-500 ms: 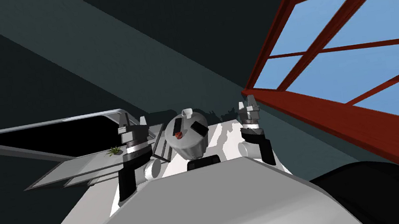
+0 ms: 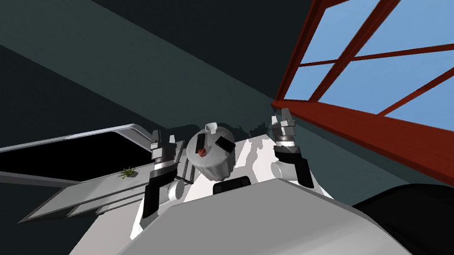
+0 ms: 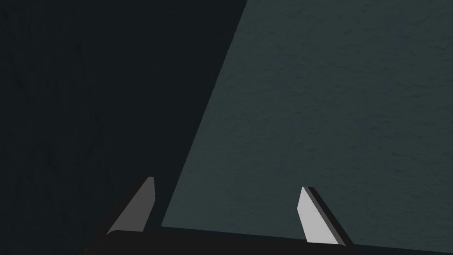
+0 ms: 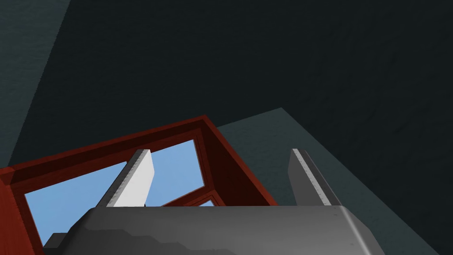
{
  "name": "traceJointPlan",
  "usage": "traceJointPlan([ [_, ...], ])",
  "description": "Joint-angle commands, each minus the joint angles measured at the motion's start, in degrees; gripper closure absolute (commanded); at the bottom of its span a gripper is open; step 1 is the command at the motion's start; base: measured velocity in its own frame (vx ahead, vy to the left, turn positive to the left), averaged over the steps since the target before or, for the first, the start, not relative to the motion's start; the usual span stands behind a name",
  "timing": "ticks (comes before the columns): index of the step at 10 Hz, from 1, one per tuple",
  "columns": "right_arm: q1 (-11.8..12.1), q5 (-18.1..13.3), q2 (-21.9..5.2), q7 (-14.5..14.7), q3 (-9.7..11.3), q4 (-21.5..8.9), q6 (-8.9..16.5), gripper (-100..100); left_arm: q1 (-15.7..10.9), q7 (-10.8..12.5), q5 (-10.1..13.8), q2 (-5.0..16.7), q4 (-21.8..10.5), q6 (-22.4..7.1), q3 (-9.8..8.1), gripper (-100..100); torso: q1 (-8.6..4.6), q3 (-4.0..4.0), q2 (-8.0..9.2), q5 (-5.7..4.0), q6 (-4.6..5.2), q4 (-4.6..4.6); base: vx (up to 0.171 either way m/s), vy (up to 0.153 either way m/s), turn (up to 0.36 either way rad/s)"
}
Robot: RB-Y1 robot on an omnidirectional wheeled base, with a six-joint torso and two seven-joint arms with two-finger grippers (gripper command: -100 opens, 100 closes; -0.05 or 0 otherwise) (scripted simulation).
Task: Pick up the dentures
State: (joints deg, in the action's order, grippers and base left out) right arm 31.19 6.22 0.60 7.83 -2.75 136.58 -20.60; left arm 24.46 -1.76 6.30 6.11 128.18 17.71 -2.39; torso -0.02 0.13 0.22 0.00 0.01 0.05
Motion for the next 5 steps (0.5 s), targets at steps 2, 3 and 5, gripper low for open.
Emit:
traceJointPlan([
  [2, 0.0, 0.0, 0.0, 0.0, 0.0, 0.0, 0.0, 0, -1.36, 0.5, 0.23, 0.68, -2.72, -1.56, -0.23, -100, 0.0, -0.01, -0.01, 0.0, 0.0, -0.01, -0.046, -0.004, -0.049],
  [3, 0.01, 0.0, 0.0, 0.0, 0.0, 0.0, 0.0, 0, -2.05, 0.77, 0.32, 0.96, -4.41, -2.44, -0.23, -100, 0.02, -0.03, -0.06, 0.0, -0.02, -0.01, -0.033, -0.003, -0.042],
  [5, 0.0, 0.0, 0.0, 0.0, 0.0, 0.0, 0.0, 0, -3.54, 1.38, 0.51, 1.46, -7.71, -4.36, -0.25, -100, 0.0, -0.04, -0.07, 0.0, 0.0, -0.02, -0.052, -0.012, -0.099],
])
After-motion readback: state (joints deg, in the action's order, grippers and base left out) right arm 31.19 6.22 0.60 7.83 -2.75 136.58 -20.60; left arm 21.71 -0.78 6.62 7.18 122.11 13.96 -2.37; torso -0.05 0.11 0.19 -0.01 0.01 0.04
